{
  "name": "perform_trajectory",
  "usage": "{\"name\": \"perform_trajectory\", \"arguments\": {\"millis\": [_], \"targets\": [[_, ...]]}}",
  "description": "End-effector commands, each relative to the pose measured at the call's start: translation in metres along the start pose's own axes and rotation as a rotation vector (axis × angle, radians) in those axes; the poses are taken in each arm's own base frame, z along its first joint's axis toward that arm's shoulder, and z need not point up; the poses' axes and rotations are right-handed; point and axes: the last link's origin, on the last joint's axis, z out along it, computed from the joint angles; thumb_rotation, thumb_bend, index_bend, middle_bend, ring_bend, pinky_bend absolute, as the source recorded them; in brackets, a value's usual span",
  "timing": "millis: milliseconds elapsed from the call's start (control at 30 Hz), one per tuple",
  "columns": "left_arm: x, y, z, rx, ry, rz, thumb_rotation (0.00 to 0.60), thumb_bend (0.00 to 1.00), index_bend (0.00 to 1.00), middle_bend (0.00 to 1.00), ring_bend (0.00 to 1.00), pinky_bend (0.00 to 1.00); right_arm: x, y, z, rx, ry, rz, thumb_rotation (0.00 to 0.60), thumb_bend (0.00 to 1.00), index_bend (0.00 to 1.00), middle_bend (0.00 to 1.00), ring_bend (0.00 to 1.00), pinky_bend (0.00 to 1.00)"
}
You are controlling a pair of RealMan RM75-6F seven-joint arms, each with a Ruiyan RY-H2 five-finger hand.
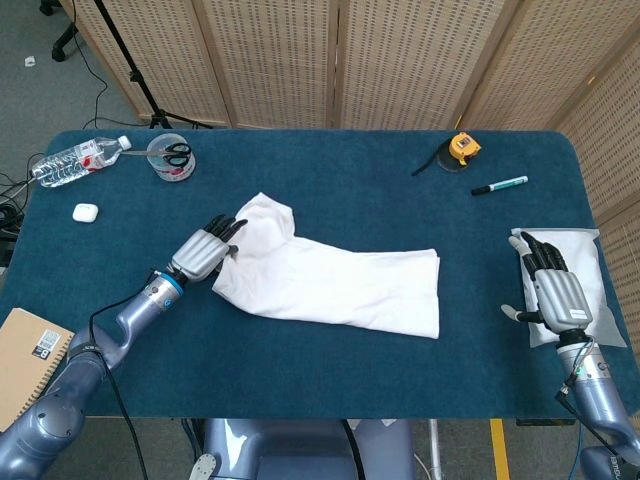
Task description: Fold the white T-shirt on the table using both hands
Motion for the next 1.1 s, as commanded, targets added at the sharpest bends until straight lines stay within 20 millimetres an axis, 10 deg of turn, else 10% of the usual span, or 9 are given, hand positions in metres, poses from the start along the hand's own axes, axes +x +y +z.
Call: {"name": "perform_trajectory", "arguments": {"millis": [33, 400, 1100], "targets": [[0.000, -0.001, 0.000, 0.005, 0.003, 0.001, 0.600, 0.87, 0.67, 0.00, 0.00, 0.00, 0.000, 0.000, 0.000, 0.001, 0.000, 0.001, 0.600, 0.13, 0.00, 0.00, 0.00, 0.00], [0.001, -0.031, -0.022, 0.071, -0.004, 0.016, 0.600, 0.87, 0.69, 0.00, 0.00, 0.00, 0.002, -0.001, -0.001, 0.006, 0.007, 0.006, 0.600, 0.13, 0.00, 0.00, 0.00, 0.00], [0.016, -0.165, -0.139, 0.556, -0.014, -0.014, 0.600, 0.88, 0.69, 0.00, 0.00, 0.00, -0.001, -0.007, -0.003, 0.022, -0.002, -0.006, 0.600, 0.13, 0.00, 0.00, 0.00, 0.00]]}}
